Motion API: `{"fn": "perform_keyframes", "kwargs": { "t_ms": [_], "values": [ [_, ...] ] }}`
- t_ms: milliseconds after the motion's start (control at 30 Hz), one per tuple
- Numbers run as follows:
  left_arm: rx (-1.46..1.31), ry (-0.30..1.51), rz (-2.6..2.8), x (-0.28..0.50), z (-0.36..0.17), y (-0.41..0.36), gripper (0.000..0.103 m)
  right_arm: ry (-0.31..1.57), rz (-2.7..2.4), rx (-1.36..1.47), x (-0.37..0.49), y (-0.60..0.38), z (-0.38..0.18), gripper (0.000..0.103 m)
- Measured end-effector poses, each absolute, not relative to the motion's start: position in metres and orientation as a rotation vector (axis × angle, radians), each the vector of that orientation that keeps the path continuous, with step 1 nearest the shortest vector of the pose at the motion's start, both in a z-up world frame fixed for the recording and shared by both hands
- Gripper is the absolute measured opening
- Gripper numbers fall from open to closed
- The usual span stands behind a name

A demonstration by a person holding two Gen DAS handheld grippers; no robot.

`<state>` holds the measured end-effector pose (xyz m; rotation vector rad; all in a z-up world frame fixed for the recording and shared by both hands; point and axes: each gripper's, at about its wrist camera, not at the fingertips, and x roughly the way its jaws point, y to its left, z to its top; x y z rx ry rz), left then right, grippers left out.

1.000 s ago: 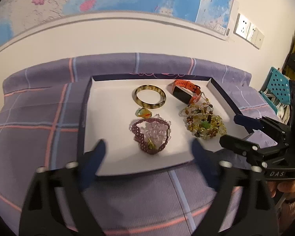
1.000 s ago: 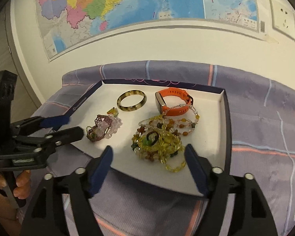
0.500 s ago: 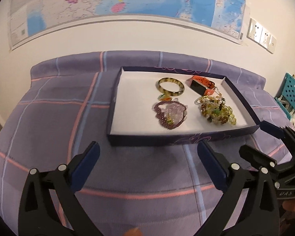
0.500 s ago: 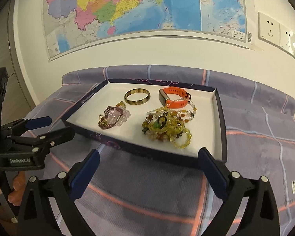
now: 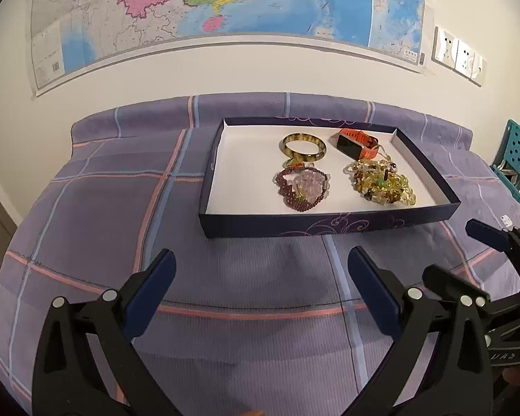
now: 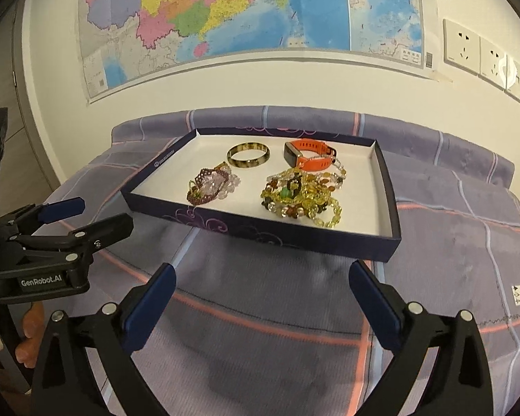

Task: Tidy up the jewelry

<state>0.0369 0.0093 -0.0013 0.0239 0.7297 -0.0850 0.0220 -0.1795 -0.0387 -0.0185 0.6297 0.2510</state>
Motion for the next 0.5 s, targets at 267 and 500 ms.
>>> {"fn": "perform_keyframes", "kwargs": {
  "t_ms": [267,500],
  "values": [
    [0.022,0.741,-0.082,0.0336,-0.0055,0.0088,0.098,0.636,0.255,-0.024,0.018,-0.1764,-0.0401,0.096],
    [0.018,0.745,-0.076,0.0342,-0.0061,0.01,0.098,0.64,0.258,-0.017,0.0155,-0.1757,-0.0414,0.096]
  ]
}}
